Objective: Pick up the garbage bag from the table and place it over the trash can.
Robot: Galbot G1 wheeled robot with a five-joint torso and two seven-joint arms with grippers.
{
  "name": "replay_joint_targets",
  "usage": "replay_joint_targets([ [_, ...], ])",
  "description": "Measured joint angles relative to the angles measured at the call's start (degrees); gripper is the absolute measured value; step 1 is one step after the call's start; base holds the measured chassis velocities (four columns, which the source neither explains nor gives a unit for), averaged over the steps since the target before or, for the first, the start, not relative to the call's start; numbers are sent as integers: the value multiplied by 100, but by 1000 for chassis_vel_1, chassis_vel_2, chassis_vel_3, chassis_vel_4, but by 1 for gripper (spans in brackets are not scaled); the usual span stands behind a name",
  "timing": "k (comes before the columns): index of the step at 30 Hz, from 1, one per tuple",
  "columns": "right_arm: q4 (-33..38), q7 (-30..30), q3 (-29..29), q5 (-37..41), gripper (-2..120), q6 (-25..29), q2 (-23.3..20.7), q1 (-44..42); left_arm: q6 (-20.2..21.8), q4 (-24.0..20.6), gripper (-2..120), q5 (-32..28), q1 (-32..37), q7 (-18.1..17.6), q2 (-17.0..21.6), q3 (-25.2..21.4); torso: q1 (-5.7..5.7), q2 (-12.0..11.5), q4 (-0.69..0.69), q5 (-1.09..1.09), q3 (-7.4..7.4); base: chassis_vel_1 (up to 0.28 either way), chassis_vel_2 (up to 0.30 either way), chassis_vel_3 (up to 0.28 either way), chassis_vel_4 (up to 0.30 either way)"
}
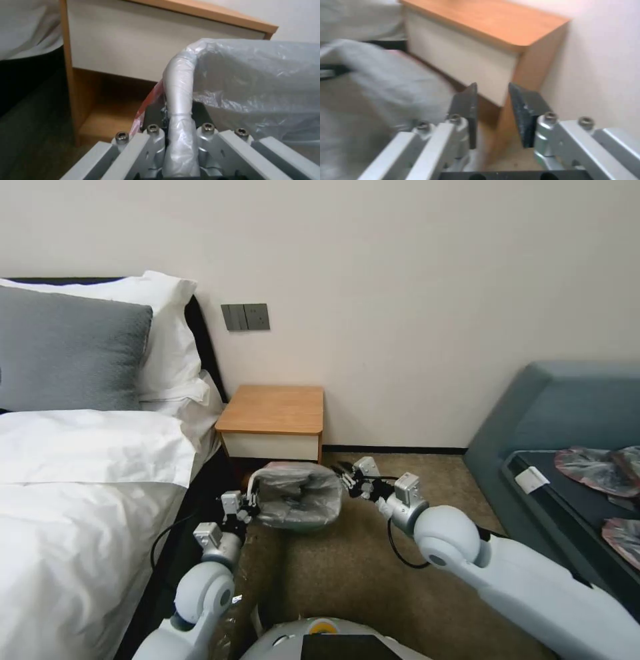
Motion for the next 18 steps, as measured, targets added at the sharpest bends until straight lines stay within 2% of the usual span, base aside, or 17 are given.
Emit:
replay_joint_targets([
  [2,-27,88,350,-285,40,94,146,-382,7,-17,5,32,19,-17,-34,38,0,0,-8,0,0,0,0,0,0],
  [3,-27,88,350,-285,40,94,146,-382,7,-17,5,32,19,-17,-34,38,0,0,-8,0,0,0,0,0,0],
  [4,-27,90,572,-450,45,115,244,-589,31,-35,5,40,43,-27,-49,57,0,0,-9,-1,0,0,0,0,0],
  [7,5,-102,1240,-1002,59,200,630,-1200,102,-126,5,48,146,-56,-61,62,0,0,-3,-1,0,0,0,0,0],
  [9,20,-136,1336,-1080,60,211,696,-1296,110,-138,5,48,159,-57,-61,60,0,0,-3,-1,0,0,0,0,0],
  [10,99,-258,1672,-1356,68,263,953,-1671,158,-204,5,47,228,-60,-51,47,0,0,-4,-2,0,0,0,0,0],
  [12,265,-444,2085,-1785,77,331,1372,-2222,202,-276,5,40,304,-69,-23,35,0,0,-5,1,-1,0,0,0,0],
  [13,265,-444,2085,-1785,77,331,1372,-2222,202,-276,5,40,304,-69,-23,35,0,0,-5,1,-1,0,0,0,0],
  [14,338,-532,2257,-1968,79,375,1559,-2445,223,-306,5,38,337,-79,-9,33,0,0,-5,0,-1,0,0,0,0],
  [16,553,-785,2683,-2503,90,541,2144,-3054,286,-356,5,33,435,-194,35,30,0,0,-6,-2,-1,0,0,0,0],
  [18,619,-855,2781,-2664,93,606,2320,-3232,309,-362,5,32,470,-260,51,31,0,0,-6,-1,-1,0,0,0,0],
])
